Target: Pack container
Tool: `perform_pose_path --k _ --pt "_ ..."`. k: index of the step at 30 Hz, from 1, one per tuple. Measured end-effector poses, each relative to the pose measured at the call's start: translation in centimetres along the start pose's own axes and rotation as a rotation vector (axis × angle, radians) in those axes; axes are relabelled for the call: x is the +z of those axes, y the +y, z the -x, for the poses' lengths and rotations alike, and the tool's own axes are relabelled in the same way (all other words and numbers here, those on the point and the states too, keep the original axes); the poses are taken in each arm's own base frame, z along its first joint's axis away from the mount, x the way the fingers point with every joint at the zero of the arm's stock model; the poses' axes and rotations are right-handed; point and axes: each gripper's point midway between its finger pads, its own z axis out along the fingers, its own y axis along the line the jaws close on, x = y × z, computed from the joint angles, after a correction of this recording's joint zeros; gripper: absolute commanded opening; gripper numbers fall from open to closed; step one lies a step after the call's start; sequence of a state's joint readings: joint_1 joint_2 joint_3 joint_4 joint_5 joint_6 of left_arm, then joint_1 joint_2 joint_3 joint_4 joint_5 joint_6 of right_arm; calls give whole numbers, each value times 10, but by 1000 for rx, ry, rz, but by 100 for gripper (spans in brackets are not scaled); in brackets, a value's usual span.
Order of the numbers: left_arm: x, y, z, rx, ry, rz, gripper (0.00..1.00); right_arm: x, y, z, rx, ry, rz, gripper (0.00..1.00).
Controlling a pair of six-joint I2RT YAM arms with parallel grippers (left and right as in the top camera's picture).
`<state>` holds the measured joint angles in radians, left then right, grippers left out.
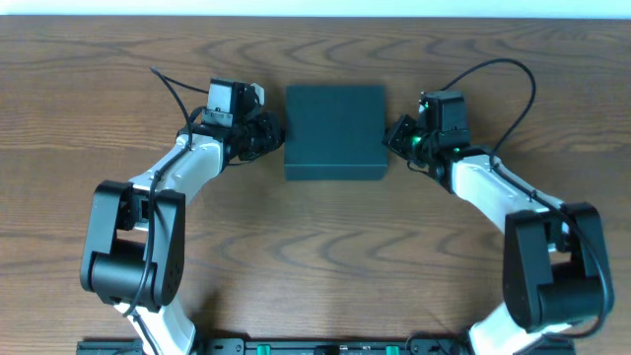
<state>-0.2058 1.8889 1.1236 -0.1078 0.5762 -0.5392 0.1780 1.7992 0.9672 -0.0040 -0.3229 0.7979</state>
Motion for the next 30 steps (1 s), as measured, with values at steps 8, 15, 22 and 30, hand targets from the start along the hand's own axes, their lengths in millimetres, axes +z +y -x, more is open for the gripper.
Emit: perform_pose_path --k 8,15,22,30 --pt "-1 2 1 -6 -4 3 6 6 -3 -4 32 21 2 1" --pt "-4 6 5 -18 -10 0 6 6 -1 -7 36 37 14 1" --pt "-4 7 5 -1 -7 6 6 4 -4 -3 37 41 27 2" --pt "-9 17 10 1 -16 27 6 -19 -31 25 52 5 -5 2"
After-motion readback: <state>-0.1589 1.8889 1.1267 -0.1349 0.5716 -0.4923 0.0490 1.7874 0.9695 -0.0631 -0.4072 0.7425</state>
